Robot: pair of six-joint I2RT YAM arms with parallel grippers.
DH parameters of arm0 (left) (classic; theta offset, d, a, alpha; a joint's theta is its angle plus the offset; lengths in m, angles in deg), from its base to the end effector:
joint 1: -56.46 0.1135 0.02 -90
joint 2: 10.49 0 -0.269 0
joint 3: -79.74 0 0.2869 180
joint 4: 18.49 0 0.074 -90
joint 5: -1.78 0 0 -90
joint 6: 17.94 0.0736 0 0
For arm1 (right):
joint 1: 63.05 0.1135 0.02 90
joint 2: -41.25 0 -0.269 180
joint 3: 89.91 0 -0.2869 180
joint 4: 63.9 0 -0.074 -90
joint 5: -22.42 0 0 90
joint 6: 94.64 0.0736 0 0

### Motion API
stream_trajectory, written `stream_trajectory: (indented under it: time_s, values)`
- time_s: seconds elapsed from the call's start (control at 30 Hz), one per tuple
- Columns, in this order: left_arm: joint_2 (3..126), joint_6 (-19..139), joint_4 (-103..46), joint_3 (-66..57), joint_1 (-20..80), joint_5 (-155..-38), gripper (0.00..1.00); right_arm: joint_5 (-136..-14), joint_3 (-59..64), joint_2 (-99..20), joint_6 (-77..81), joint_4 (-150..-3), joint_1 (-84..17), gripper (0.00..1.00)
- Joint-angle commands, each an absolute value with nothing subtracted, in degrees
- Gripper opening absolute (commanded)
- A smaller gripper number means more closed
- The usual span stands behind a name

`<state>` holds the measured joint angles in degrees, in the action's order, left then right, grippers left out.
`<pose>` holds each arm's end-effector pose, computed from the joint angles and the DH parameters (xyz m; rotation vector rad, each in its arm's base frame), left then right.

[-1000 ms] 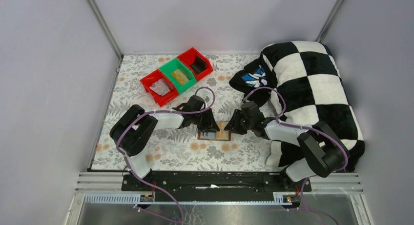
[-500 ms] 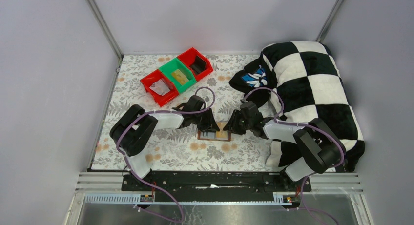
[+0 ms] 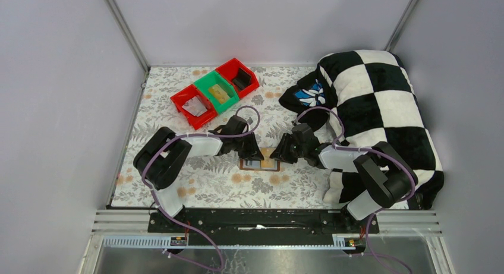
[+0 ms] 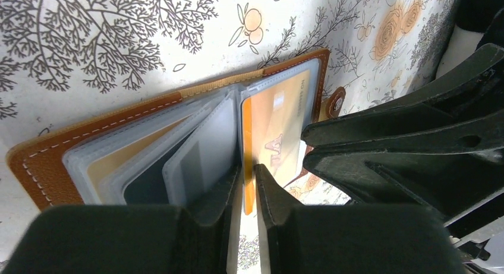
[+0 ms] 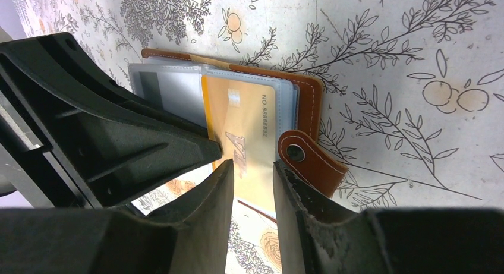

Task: Take the credit cards out of the card holder
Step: Remove the credit card from the card holder.

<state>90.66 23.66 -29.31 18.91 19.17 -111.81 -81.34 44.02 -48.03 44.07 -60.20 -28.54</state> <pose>0.2841 -0.2534 0.0816 -0.0638 2.7234 -1.0676 0.2686 0.2059 0.0935 0.1646 2.4502 0.9889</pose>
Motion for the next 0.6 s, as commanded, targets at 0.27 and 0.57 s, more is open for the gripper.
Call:
stream_trajectory:
  time_s: [0.27,0.57]
  values:
    - [90.6,23.67,-25.48,21.42,19.81,-112.99,0.2,-85.36,44.65,-52.49,46.32,-56.35,-28.15,0.37]
    - [89.82,23.46,-24.75,22.25,19.88,-112.96,0.31,-87.33,44.69,-54.23,47.08,-54.71,-28.15,0.36]
